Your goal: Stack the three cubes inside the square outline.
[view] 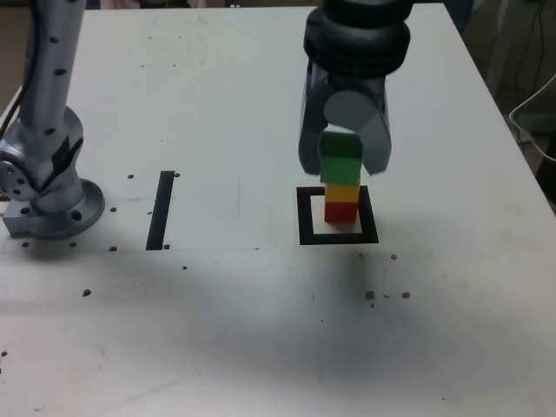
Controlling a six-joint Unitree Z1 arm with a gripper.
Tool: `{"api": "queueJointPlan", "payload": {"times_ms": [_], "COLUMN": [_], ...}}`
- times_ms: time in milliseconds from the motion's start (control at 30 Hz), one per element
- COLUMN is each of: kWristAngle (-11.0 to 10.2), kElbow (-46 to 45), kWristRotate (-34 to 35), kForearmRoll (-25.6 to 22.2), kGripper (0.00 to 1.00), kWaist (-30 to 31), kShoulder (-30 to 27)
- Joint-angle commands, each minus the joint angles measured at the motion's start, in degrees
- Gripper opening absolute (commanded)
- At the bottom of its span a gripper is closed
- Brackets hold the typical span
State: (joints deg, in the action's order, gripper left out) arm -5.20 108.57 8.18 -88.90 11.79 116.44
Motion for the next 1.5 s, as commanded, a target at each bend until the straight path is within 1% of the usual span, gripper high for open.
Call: {"api": "queueJointPlan", "payload": {"times_ms": [0, 167, 300, 667, 867, 1100, 1167, 1267, 1367, 1467], "kWristAngle": [-0.3, -0.3, 0.5, 2.7, 2.7, 2.3, 2.4, 2.8, 3.1, 3.2], "kElbow": [0.0, 0.1, 0.1, 0.0, 0.1, -0.2, -0.3, -0.9, -1.3, -1.3], "kWristRotate": [-0.8, -2.6, -3.0, 0.0, 1.0, -0.6, -0.8, -1.0, -1.0, -1.2], "kForearmRoll": [-0.9, -0.8, -1.3, -1.8, -1.4, -0.9, -0.8, -0.8, -0.8, -0.8], "kGripper": [0.00, 0.00, 0.00, 0.00, 0.05, 0.11, 0.16, 0.29, 0.48, 0.73], "kWaist": [-1.7, -5.4, -7.5, -8.3, -8.2, -8.4, -8.4, -8.4, -8.5, -8.5], "kShoulder": [-0.3, -0.2, 0.0, 0.5, 1.5, 2.2, 2.2, 2.3, 2.4, 2.7]}}
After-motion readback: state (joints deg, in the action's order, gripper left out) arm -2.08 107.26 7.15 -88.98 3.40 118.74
